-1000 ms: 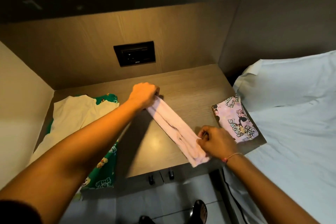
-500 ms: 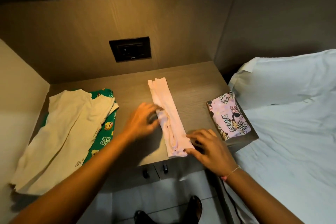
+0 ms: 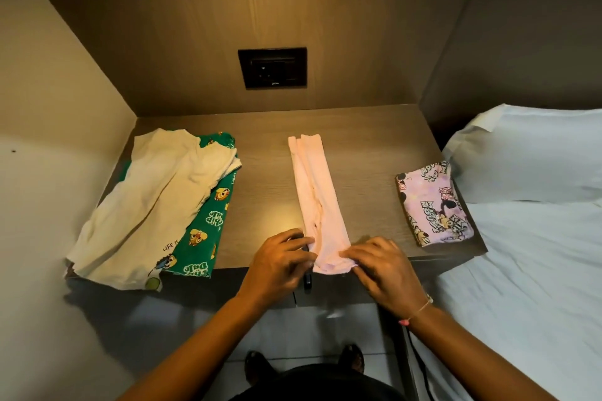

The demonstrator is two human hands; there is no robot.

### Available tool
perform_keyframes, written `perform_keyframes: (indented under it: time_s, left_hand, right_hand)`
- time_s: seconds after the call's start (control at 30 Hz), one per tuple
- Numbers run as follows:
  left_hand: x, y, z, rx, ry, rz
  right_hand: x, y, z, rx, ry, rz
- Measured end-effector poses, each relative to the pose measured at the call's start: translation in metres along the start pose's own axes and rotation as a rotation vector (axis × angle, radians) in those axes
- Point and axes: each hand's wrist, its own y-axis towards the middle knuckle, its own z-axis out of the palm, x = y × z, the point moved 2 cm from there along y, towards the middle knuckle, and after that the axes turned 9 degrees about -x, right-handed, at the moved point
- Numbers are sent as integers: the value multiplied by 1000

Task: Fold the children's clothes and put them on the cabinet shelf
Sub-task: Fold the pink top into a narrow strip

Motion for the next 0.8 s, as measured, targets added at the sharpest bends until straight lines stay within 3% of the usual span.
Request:
perform_keyframes:
  time_s: [0.2,0.3,0.4,0.67,0.73,0.8]
  left_hand:
    - [-25,-7,-34,20,-327,-301]
    - [-36,4,-58,93,-618,-470]
    - [-32,35,-74,121,-709,-567]
    - [39,140,-40,238,-515,-1127]
    - [49,148,-28,216,-427,-1111]
    - [57,146,-25,150,-182,-1002]
  right_hand:
    - [38,12,-49,75,264,196]
    - [51,42,-72,82,269,190]
    - [47,85,-77,36,193,223]
    - [-17,173,-3,133,115,516]
    - [-26,176,10,157,112,572]
    - [-31,171,14,143,87,596]
